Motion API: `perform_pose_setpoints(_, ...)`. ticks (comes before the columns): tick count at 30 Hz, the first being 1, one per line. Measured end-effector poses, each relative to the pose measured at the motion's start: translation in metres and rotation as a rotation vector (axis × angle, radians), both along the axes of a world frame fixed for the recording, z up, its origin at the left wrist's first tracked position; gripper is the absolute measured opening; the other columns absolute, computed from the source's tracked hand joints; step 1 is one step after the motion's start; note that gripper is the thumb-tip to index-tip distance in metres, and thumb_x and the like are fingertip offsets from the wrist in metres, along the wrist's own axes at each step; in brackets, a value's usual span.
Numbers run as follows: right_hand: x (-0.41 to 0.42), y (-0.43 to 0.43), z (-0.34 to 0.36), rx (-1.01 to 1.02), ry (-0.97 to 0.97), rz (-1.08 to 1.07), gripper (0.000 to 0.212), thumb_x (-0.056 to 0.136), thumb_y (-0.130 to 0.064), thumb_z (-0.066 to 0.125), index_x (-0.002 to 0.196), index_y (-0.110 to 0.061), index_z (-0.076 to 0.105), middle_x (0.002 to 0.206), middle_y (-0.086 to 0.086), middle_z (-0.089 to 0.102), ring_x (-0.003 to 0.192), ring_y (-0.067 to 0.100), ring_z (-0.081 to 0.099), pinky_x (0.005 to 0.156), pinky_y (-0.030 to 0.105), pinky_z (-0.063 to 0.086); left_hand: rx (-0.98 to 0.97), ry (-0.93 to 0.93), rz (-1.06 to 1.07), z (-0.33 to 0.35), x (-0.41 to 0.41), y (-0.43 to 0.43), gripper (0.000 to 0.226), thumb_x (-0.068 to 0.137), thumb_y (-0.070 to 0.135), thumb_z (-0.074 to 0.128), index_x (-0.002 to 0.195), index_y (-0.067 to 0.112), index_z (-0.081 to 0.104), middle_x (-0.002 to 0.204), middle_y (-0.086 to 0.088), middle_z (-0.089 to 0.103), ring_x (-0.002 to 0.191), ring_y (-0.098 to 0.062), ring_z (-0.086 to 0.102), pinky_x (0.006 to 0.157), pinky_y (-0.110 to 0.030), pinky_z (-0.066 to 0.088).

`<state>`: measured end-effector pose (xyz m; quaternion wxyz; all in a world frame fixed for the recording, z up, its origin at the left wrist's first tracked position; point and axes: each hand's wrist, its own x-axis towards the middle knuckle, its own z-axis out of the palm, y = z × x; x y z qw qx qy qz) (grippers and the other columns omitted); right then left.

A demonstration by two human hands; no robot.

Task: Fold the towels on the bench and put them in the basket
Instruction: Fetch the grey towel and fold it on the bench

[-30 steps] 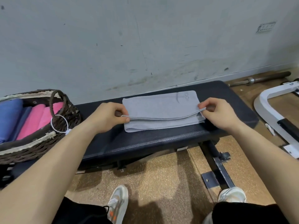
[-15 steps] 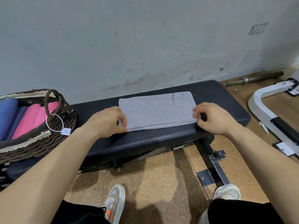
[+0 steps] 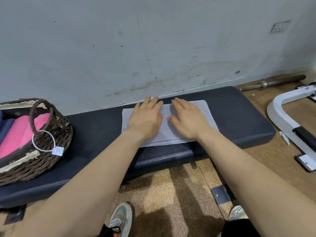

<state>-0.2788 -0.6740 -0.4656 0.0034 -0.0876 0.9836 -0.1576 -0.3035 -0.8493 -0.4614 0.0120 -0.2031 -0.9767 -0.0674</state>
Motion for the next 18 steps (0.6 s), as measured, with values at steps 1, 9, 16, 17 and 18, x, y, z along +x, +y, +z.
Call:
perform_pose_setpoints(1, -0.002, -0.001, -0.005, 0.041, -0.040, 0.013, 0.069, 0.102, -0.045, 0.037, 0.159, -0.013, 0.017, 0.168, 0.006, 0.012, 0.154, 0.022, 0.010, 0.125, 0.043, 0.010, -0.043, -0.032, 0.001, -0.007, -0.001, 0.000, 0.055, 0.104, 0.038, 0.033, 0.156, 0.023, 0.022, 0.166, 0.002, 0.012, 0.153, -0.020, 0.006, 0.122, -0.044, 0.008)
perform_pose_setpoints(9, 0.005, 0.042, -0.016, 0.212, -0.192, -0.090, 0.084, 0.092, -0.076, 0.014, 0.159, -0.031, -0.009, 0.166, 0.002, -0.020, 0.153, 0.020, -0.019, 0.124, 0.048, -0.007, -0.081, -0.153, 0.119, -0.027, 0.000, -0.029, 0.079, 0.093, 0.072, 0.015, 0.157, 0.032, -0.005, 0.165, 0.006, -0.014, 0.152, -0.020, -0.016, 0.123, -0.047, -0.006)
perform_pose_setpoints(16, 0.045, 0.043, -0.014, 0.217, -0.237, -0.077, 0.085, 0.092, -0.075, 0.011, 0.158, -0.028, -0.014, 0.165, 0.006, -0.024, 0.152, 0.025, -0.021, 0.124, 0.051, -0.004, 0.052, -0.158, 0.083, -0.024, 0.040, -0.049, 0.070, 0.100, 0.058, 0.026, 0.159, 0.028, 0.004, 0.166, 0.004, -0.007, 0.152, -0.021, -0.012, 0.124, -0.040, -0.004)
perform_pose_setpoints(17, 0.052, 0.043, -0.013, 0.221, -0.246, -0.074, 0.085, 0.093, -0.075, 0.012, 0.158, -0.028, -0.014, 0.165, 0.006, -0.024, 0.152, 0.026, -0.021, 0.124, 0.051, -0.005, 0.139, -0.163, 0.093, -0.023, 0.045, -0.053, 0.064, 0.102, 0.052, 0.029, 0.159, 0.027, 0.011, 0.166, 0.003, -0.002, 0.153, -0.020, -0.008, 0.123, -0.036, -0.003)
perform_pose_setpoints(18, 0.057, 0.043, -0.010, 0.223, -0.244, -0.069, 0.084, 0.094, -0.074, 0.013, 0.159, -0.027, -0.013, 0.165, 0.006, -0.022, 0.153, 0.026, -0.019, 0.123, 0.052, -0.006, 0.232, -0.165, 0.128, -0.021, 0.049, -0.057, 0.059, 0.104, 0.045, 0.033, 0.158, 0.025, 0.019, 0.166, 0.002, 0.005, 0.153, -0.019, -0.003, 0.122, -0.033, 0.000)
